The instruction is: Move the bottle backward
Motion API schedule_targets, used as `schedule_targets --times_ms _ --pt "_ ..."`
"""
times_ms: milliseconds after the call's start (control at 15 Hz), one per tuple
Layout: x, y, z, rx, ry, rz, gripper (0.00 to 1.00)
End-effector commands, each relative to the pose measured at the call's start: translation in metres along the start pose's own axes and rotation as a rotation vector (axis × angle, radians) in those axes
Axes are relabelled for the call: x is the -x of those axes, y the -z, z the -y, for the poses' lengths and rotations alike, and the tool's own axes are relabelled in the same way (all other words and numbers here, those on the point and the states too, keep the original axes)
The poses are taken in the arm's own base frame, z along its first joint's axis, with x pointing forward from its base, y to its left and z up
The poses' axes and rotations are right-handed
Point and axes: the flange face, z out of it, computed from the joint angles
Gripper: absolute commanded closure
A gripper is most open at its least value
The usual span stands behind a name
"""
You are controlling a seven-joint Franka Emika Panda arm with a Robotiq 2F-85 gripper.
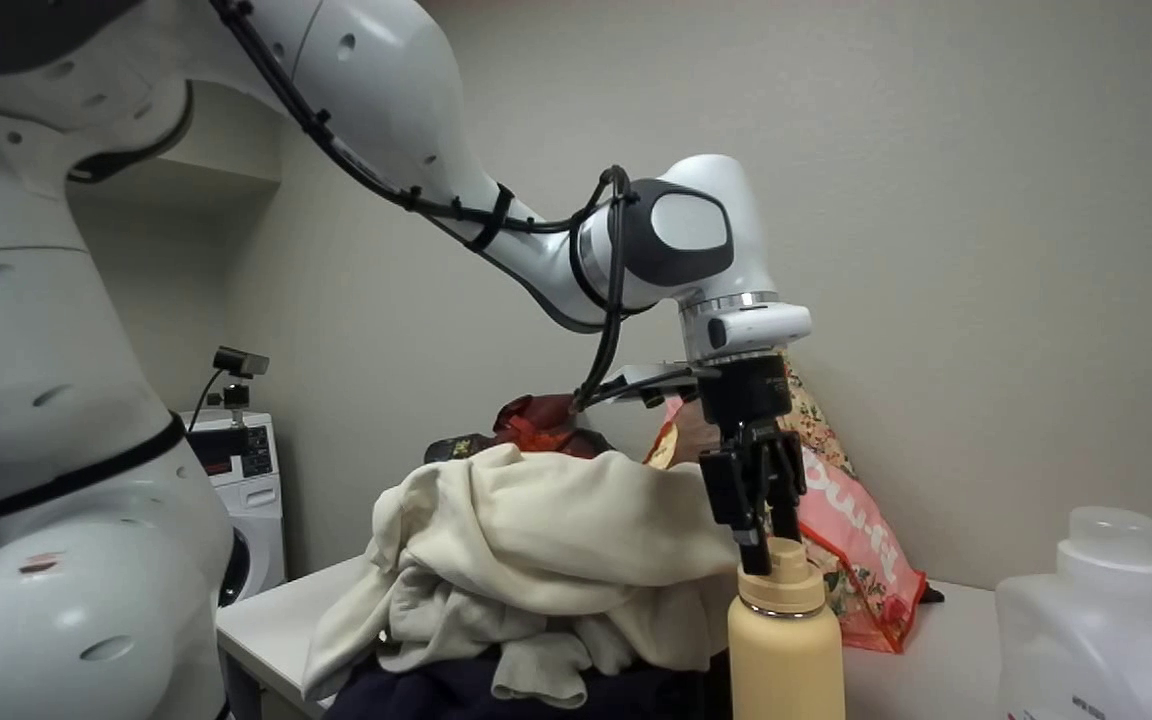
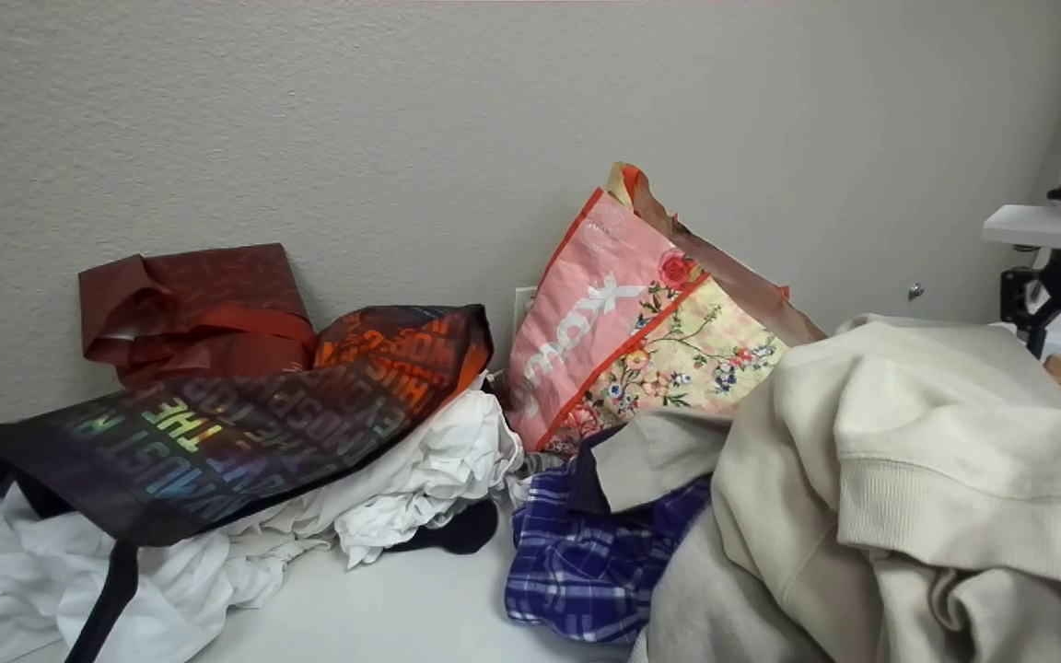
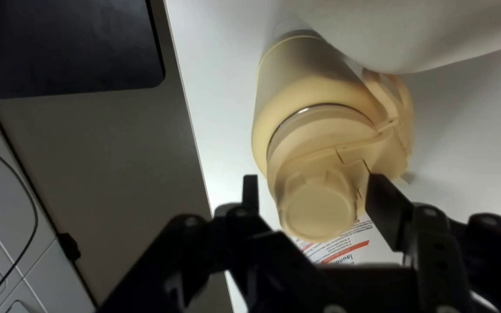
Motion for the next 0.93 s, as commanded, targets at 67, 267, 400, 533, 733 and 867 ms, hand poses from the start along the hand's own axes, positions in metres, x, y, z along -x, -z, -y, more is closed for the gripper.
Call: schedule_targets --times_ms 67,267,400,533,733,867 --pt "-0.002 0.001 0.009 -0.028 -0.034 -0.031 0.71" --pt "-0.001 0.002 0.01 -0.032 -0.032 -0.043 0.8" --pt "0.002 0.003 0.013 -0.034 -0.023 -0.054 0.8" --pt "0.009 0.008 0.019 -0.041 -0.007 -0.06 0.8" --pt "0.021 0.029 0.033 -0.085 0.005 -0.051 0.8" --pt "0.029 0.047 0.048 -0.124 0.002 -0.059 0.8"
